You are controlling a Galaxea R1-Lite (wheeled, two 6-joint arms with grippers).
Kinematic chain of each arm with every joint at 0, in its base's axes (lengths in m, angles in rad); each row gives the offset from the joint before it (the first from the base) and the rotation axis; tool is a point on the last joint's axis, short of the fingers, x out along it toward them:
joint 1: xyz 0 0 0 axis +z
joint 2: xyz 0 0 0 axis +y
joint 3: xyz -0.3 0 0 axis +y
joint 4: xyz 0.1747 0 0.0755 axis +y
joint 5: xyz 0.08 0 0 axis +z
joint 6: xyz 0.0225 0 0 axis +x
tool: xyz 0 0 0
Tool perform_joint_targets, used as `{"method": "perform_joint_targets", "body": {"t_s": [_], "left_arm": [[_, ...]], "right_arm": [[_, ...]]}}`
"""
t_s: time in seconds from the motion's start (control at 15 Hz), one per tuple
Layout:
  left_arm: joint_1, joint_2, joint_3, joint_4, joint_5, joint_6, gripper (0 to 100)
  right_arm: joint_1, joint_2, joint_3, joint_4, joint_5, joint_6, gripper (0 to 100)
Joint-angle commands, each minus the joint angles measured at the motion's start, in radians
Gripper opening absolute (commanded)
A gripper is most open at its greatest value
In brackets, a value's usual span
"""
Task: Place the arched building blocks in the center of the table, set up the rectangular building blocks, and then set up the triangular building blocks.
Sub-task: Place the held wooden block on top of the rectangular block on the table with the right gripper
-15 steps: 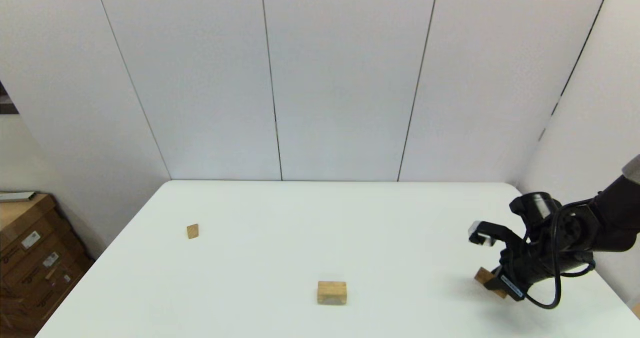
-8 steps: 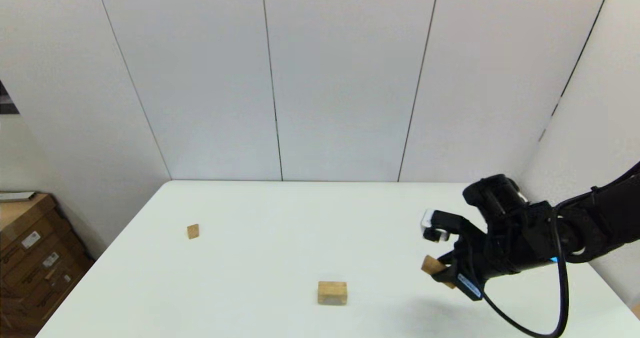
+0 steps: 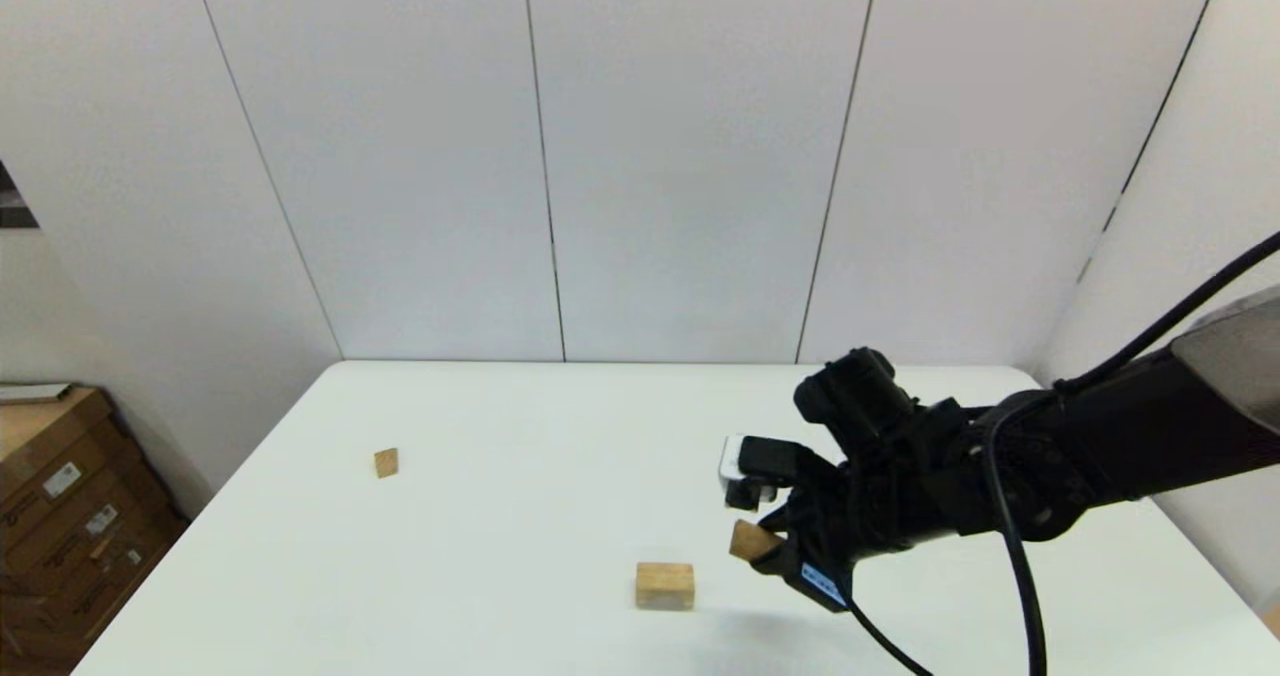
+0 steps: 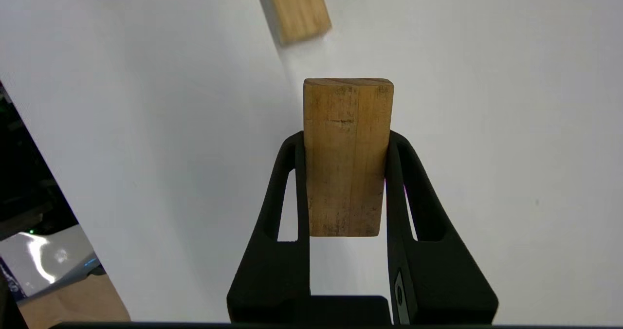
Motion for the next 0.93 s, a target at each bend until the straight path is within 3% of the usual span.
{"method": "perform_joint_targets", "body": {"t_s": [0.07,0.27,0.47,0.67,0.93], "left_arm": [[0.0,0.001,0.0,0.0,0.0,0.0,100],[0.0,0.001,0.0,0.0,0.0,0.0,100],[0.0,0.001,0.0,0.0,0.0,0.0,100],[0.0,0.001,0.0,0.0,0.0,0.0,100],[0.0,0.001,0.0,0.0,0.0,0.0,100]], "right_arm": [[0.059,0.106,-0.187,0.203,0.002,-0.029,0],[0.084,0.172,-0.273,0.229,-0.001,-0.057,0],[0.115,0.244,-0.397,0.359,-0.032,-0.062,0],[0.151,0.307,-0.471,0.379,-0.045,-0.071,0],[0.174,0.374,-0.587,0.471,-0.061,-0.068,0]]}}
